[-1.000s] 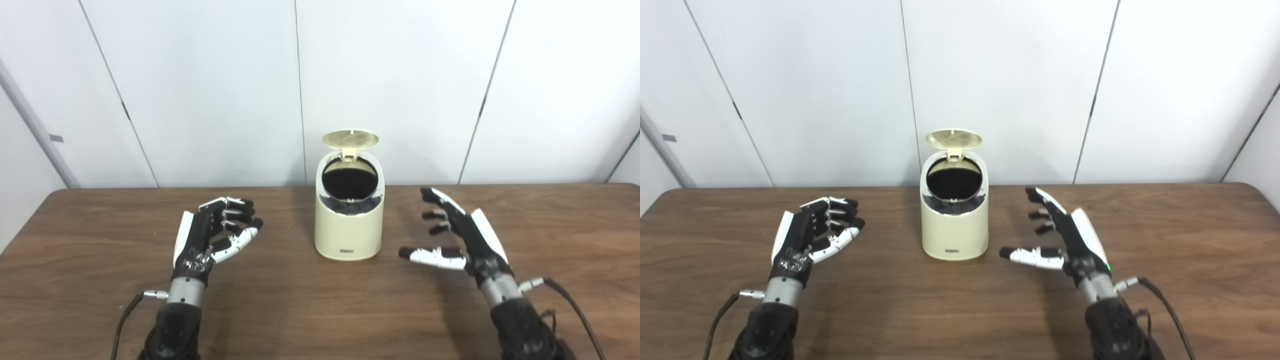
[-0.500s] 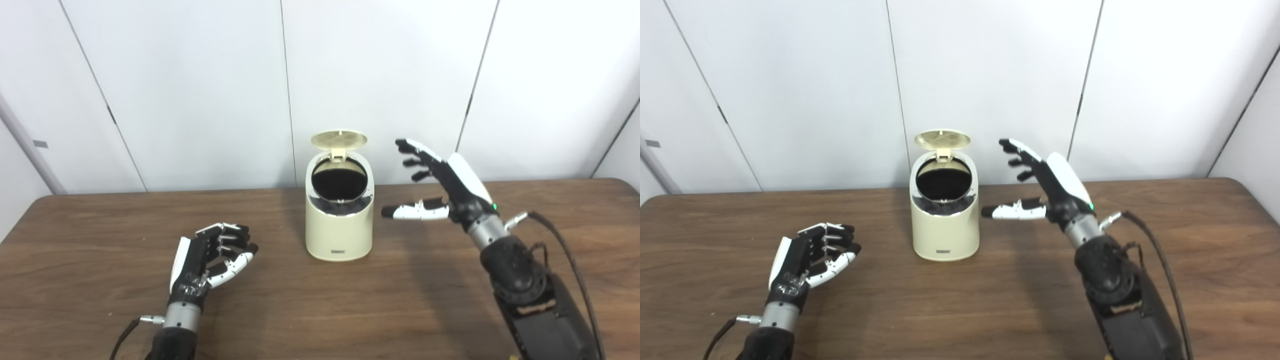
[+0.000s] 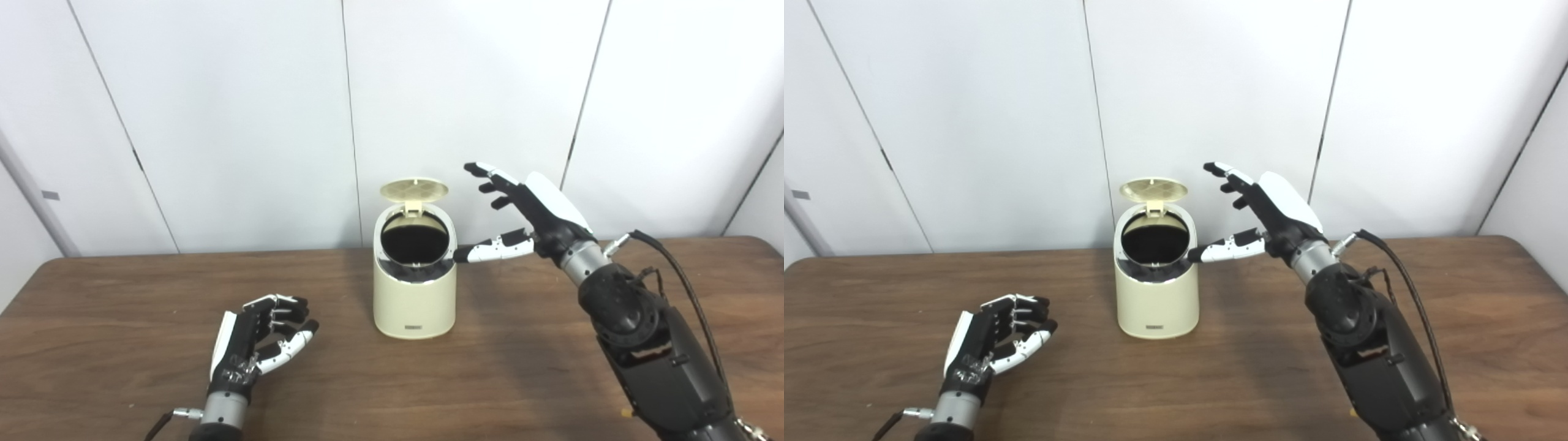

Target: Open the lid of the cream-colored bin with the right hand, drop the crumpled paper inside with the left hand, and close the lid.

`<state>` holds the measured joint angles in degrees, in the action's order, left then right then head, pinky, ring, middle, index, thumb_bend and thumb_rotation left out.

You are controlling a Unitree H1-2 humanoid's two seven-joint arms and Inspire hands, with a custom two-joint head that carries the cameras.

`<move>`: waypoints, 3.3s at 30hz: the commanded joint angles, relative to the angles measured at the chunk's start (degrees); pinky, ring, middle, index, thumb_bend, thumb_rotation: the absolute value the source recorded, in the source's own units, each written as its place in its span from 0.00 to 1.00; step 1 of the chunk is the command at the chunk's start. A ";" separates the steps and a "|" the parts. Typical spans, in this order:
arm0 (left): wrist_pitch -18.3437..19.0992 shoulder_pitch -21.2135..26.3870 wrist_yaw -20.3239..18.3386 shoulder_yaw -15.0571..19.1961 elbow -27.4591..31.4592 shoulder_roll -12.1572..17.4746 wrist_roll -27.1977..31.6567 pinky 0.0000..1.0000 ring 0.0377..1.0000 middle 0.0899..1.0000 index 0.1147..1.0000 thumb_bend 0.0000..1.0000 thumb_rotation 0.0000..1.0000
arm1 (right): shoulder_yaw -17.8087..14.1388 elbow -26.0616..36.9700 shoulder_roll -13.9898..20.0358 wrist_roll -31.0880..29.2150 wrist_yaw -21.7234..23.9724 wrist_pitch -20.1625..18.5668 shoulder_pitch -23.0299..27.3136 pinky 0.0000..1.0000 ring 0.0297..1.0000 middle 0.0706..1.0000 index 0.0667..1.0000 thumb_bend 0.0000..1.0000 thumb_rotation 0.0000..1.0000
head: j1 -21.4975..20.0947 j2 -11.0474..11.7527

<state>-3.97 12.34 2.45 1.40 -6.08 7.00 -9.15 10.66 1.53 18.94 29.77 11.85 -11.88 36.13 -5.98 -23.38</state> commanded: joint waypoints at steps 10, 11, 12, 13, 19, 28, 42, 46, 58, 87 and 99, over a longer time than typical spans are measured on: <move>-2.99 1.84 0.87 -0.66 0.18 -0.11 -0.77 0.54 0.62 0.66 0.43 0.51 0.05 | 2.22 0.88 0.95 3.17 2.92 0.35 6.83 0.72 0.87 0.91 0.89 0.87 0.39 | 0.32 -0.29; -2.98 1.91 0.91 -0.69 0.08 -0.11 -0.90 0.54 0.62 0.66 0.43 0.51 0.06 | 2.61 0.76 1.02 3.79 3.24 0.23 7.12 0.71 0.86 0.90 0.89 0.87 0.41 | 0.30 -0.38; -2.97 1.96 0.95 -0.72 -0.03 -0.11 -1.04 0.55 0.62 0.66 0.43 0.51 0.06 | 2.95 0.69 1.06 4.23 3.68 0.02 7.38 0.70 0.85 0.90 0.90 0.87 0.42 | 0.30 -0.38; -3.02 2.01 0.93 -0.72 -0.15 -0.12 -1.02 0.55 0.62 0.66 0.43 0.51 0.06 | 3.27 0.66 1.09 4.59 4.17 -0.21 7.62 0.69 0.84 0.90 0.90 0.87 0.42 | 0.32 -0.44; -3.20 2.07 0.81 -0.69 -0.29 -0.10 -0.91 0.54 0.62 0.66 0.43 0.51 0.06 | 4.71 0.08 1.36 5.72 5.77 0.76 8.70 0.69 0.84 0.88 0.90 0.86 0.42 | 0.44 -0.58; -3.12 1.61 0.74 -0.71 0.09 -0.08 -0.91 0.56 0.62 0.66 0.43 0.51 0.06 | 5.47 -0.40 1.37 5.04 6.35 2.95 9.78 0.73 0.88 0.92 0.89 0.87 0.41 | 0.66 -1.07; -2.73 1.56 0.80 -0.34 0.35 -0.57 -0.68 0.55 0.62 0.66 0.43 0.51 0.05 | 6.55 7.47 3.40 6.24 12.71 1.49 8.57 0.69 0.83 0.85 0.85 0.86 0.42 | 1.01 -2.06; -2.52 1.45 0.75 -0.30 0.49 -0.59 -0.61 0.55 0.62 0.65 0.43 0.51 0.05 | 6.29 9.65 4.04 6.05 14.49 1.21 7.34 0.69 0.82 0.85 0.83 0.86 0.41 | 1.02 -2.64; -1.81 1.39 0.89 -0.32 1.15 -0.97 -1.08 0.55 0.61 0.65 0.43 0.51 0.06 | 6.10 11.96 6.61 5.11 16.60 5.10 4.47 0.68 0.79 0.80 0.77 0.88 0.41 | 1.26 -4.11; 0.97 0.25 1.04 -0.55 3.61 -2.47 -1.63 0.53 0.61 0.66 0.43 0.51 0.06 | 9.96 5.75 4.78 10.18 18.24 6.09 5.23 0.65 0.78 0.77 0.76 0.87 0.42 | 2.53 -6.36; 2.88 -0.04 1.17 -0.45 5.37 -3.06 -2.06 0.51 0.60 0.67 0.43 0.51 0.06 | 13.40 7.36 7.54 10.43 20.85 13.26 5.85 0.73 0.83 0.72 0.71 0.86 0.43 | 3.80 -7.71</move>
<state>-0.61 10.96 2.73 0.84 -2.98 3.79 -10.90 22.88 7.78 25.77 40.34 30.93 -1.52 40.02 -2.11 -31.02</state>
